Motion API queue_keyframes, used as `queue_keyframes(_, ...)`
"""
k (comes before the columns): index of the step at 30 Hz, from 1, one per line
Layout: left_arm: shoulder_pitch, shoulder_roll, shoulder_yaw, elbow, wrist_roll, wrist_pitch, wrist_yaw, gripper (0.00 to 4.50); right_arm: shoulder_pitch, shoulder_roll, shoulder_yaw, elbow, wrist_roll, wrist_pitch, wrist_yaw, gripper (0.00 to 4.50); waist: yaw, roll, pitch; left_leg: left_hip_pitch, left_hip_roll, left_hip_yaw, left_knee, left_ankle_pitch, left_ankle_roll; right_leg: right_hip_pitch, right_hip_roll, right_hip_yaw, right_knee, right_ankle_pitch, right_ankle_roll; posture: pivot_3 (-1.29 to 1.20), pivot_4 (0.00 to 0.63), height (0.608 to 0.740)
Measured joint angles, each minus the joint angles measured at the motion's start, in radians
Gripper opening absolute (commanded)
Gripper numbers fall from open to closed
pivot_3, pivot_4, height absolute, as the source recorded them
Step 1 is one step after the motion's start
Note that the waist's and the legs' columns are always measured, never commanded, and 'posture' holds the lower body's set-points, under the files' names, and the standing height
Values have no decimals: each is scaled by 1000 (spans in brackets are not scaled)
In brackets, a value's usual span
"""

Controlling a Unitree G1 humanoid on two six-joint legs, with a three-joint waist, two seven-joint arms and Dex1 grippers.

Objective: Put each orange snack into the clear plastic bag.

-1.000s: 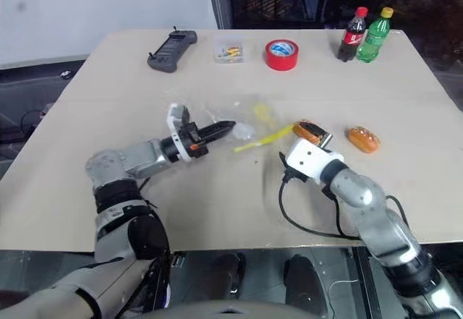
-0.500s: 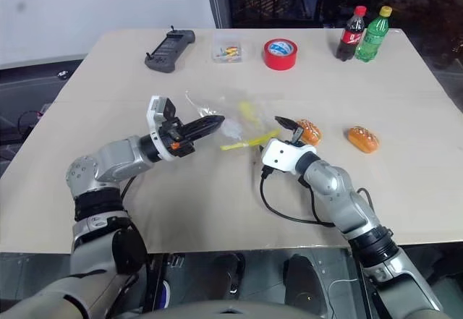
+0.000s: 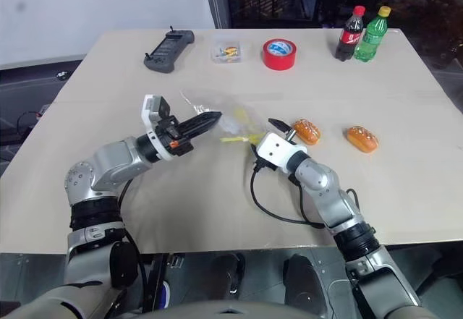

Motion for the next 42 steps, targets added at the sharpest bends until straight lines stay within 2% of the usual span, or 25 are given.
queue_keyframes(5, 5, 6, 1, -9, 0, -9, 0, 0, -43, 42, -15, 49, 27, -28, 1, 427, 0, 0, 0, 0, 0, 0, 0, 0, 0, 0, 0, 0, 0, 0, 0, 0, 150, 740)
queue_keyframes(6, 8, 9, 1, -15, 0, -11, 0, 0, -46, 43, -15, 51, 28, -30, 1, 87, 0, 0, 0, 0, 0, 0, -1, 0, 0, 0, 0, 0, 0, 0, 0, 0, 150, 740)
queue_keyframes(12, 59, 112, -41, -113, 17, -80, 13, 0, -73, 9, -24, 65, 24, -41, 14, 87, 0, 1, 1, 0, 0, 1, -1, 0, 0, -1, 0, 1, 0, 0, 0, 0, 150, 740)
queue_keyframes(13, 65, 125, -48, -135, 44, -100, 7, 521, -89, -4, -26, 66, 21, -38, 22, 0, 0, 1, 1, 0, 0, 1, -1, 0, 0, -1, 0, 1, 0, 0, 0, 0, 150, 740)
queue_keyframes(14, 74, 151, -58, -162, 99, -113, -11, 750, -109, -22, -27, 68, 16, -28, 29, 0, 0, 0, 1, 0, 0, 1, -2, 0, 0, -1, 0, 1, 0, 0, 0, 0, 150, 740)
queue_keyframes(16, 88, 210, -80, -223, 204, -127, -52, 1621, -145, -60, -36, 76, -1, -6, 48, 0, 0, 1, 1, 0, 0, 1, -2, 0, 0, -1, 0, 1, 0, 0, 0, 0, 150, 740)
queue_keyframes(19, 100, 348, -167, -398, 453, -169, -172, 2935, -206, -112, -36, 88, -34, 35, 88, 0, -1, 0, 4, 0, 0, 3, -5, 0, 0, -2, 0, 2, -2, 0, -1, 0, 150, 740)
queue_keyframes(22, 119, 581, -345, -655, 868, -364, -387, 2935, -276, -141, -10, 107, -89, 94, 140, 0, -3, 0, 5, 1, 1, 8, -13, 0, 0, -5, 0, 6, -4, 0, -1, 0, 150, 740)
queue_keyframes(25, 118, 617, -408, -802, 1066, -493, -465, 2935, -312, -150, 8, 126, -124, 139, 169, 0, 1, 0, 5, 0, 2, 9, -17, 0, 0, -8, 0, 9, -7, 0, -1, 0, 150, 740)
queue_keyframes(28, 109, 633, -536, -887, 1263, -580, -530, 2935, -345, -135, 25, 136, -147, 197, 195, 0, 0, 0, 5, -8, 2, 10, -16, 0, 0, -16, 0, 9, -6, 0, -1, 0, 150, 740)
queue_keyframes(31, 85, 582, -687, -913, 1415, -585, -536, 2935, -379, -108, 44, 147, -172, 266, 214, 0, -3, -1, 6, -13, 2, 10, -14, 0, 0, -21, 0, 9, -5, 0, -1, 0, 150, 740)
queue_keyframes(37, 12, 471, -798, -894, 1585, -503, -520, 2935, -388, -65, 53, 135, -179, 348, 237, 0, -1, -1, 6, -14, 1, 10, -13, 0, 0, -21, 1, 8, -4, 0, -1, 0, 150, 740)
queue_keyframes(42, -10, 416, -875, -859, 1718, -461, -513, 2935, -387, -53, 54, 87, -181, 391, 250, 0, -4, -1, 6, -13, 1, 9, -13, 0, 0, -21, 1, 8, -3, 0, -1, 0, 150, 740)
